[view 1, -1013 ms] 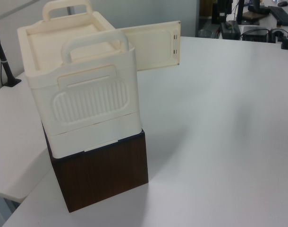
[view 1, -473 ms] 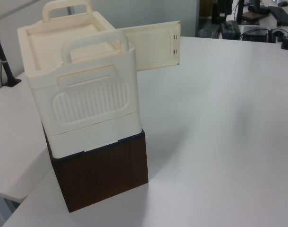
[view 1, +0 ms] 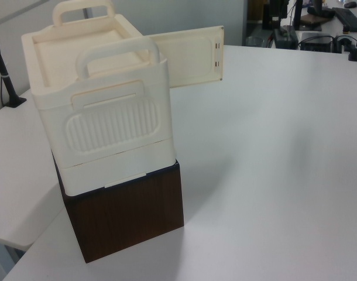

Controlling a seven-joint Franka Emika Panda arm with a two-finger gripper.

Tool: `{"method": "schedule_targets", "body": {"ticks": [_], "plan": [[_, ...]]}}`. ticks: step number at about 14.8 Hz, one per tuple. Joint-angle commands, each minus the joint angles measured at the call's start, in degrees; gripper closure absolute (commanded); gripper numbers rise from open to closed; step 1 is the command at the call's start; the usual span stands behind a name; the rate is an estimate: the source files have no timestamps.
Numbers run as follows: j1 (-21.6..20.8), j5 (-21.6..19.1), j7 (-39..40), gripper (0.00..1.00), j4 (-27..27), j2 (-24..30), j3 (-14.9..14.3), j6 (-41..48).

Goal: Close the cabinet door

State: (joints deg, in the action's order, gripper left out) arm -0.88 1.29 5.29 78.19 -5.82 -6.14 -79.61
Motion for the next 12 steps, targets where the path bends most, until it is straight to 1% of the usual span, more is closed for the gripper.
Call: {"method": "schedule_targets", "body": {"ticks": [1,8,10,12], "plan": [[-0.1,0.2,1.1,0.0,1.0,0.7,-0.2,-1.3],[-0.4,0.0,1.2,0.0,1.2,0.4,0.3,-1.7],[-0.4,0.2,1.3,0.0,0.6,-1.7,0.3,-1.9],[-0.5,0.4,1.3,0.0,0.9,-2.1,0.5,-5.9]]}}
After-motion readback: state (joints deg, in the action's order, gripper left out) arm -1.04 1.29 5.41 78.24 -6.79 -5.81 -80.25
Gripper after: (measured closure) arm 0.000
